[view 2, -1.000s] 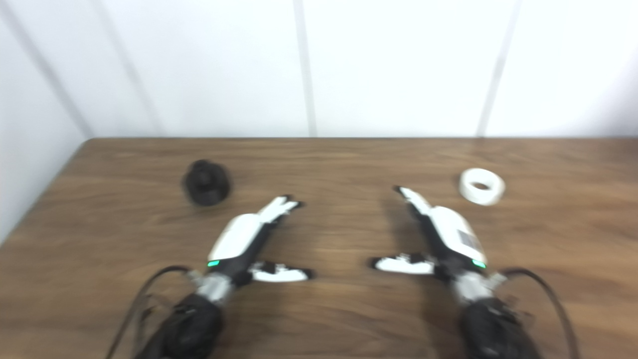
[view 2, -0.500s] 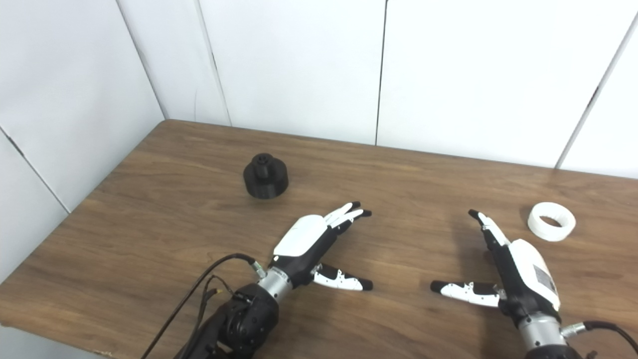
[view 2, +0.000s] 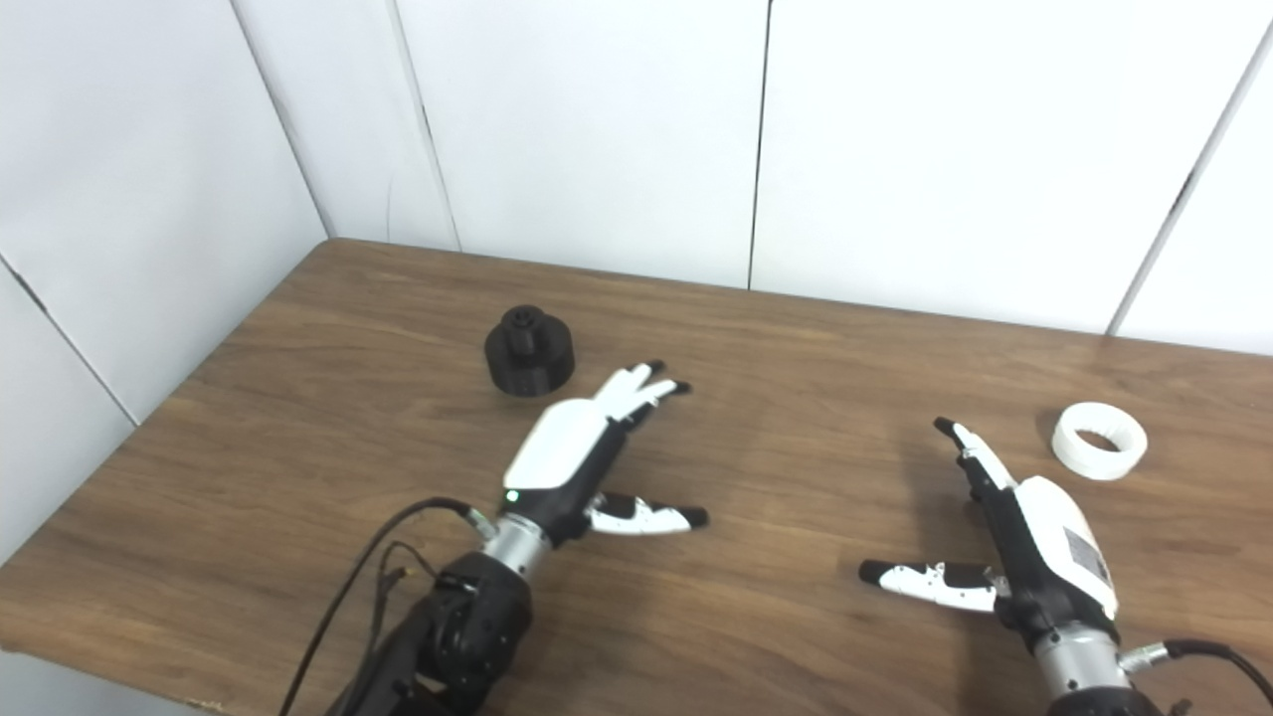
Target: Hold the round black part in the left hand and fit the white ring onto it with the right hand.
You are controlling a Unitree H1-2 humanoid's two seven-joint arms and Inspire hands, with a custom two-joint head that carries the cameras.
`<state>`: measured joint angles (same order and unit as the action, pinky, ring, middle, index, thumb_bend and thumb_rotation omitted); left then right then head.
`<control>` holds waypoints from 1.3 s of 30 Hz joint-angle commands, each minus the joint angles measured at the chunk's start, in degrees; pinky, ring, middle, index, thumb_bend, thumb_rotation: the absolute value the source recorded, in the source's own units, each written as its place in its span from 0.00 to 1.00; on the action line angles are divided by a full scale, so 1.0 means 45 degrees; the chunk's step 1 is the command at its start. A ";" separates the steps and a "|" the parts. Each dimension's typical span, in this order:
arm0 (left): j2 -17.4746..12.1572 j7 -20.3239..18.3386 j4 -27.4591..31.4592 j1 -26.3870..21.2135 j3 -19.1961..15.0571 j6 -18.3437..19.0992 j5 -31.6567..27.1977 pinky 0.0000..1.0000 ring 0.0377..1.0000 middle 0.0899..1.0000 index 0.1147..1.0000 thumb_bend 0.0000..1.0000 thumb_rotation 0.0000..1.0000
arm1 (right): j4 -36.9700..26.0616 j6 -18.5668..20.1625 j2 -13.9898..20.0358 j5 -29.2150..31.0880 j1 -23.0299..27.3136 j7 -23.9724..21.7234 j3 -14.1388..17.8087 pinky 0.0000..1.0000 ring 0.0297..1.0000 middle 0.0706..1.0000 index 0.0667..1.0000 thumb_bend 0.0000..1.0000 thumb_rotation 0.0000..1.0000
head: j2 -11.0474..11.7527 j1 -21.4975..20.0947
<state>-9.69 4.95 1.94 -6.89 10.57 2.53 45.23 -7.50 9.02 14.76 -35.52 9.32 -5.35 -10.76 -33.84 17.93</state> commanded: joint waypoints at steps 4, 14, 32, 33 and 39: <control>-0.0416 0.0686 0.0377 -0.0620 -0.0671 0.0470 0.0337 0.88 1.00 1.00 0.85 0.89 0.42 | -0.0328 -0.0346 0.0104 -0.0024 0.0612 0.0179 0.0085 0.79 0.88 0.93 0.93 0.93 0.33 | 0.0018 0.0038; -0.0550 0.1433 0.0170 -0.0974 -0.1333 0.1331 0.0704 0.91 1.00 1.00 0.87 0.90 0.46 | -0.0413 -0.0210 0.0132 0.0034 0.0660 0.0055 0.0103 0.80 0.89 0.94 0.93 0.92 0.34 | 0.0005 0.0047; -0.2253 0.2003 -0.1787 -0.2664 -0.2269 0.1934 0.0328 0.93 1.00 1.00 0.90 0.93 0.42 | -0.0202 -0.0434 0.0096 0.0113 0.0548 0.0289 0.0154 0.79 0.88 0.94 0.92 0.93 0.33 | 0.0049 0.0142; -0.2316 0.1980 -0.1868 -0.2729 -0.2243 0.1980 0.0334 0.93 1.00 1.00 0.90 0.93 0.43 | -0.0204 -0.0435 0.0107 0.0124 0.0542 0.0282 0.0161 0.79 0.88 0.94 0.92 0.93 0.33 | 0.0053 0.0164; -0.2633 0.1859 -0.2510 -0.3051 -0.2046 0.2086 0.0324 0.92 1.00 1.00 0.91 0.96 0.48 | -0.0248 -0.0405 0.0162 0.0088 0.0476 0.0271 0.0180 0.80 0.88 0.94 0.93 0.92 0.34 | 0.0037 0.0120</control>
<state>-19.67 12.67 -10.04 -17.79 1.48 11.69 46.42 -7.32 8.98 14.91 -35.17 9.99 -5.37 -10.53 -33.66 18.46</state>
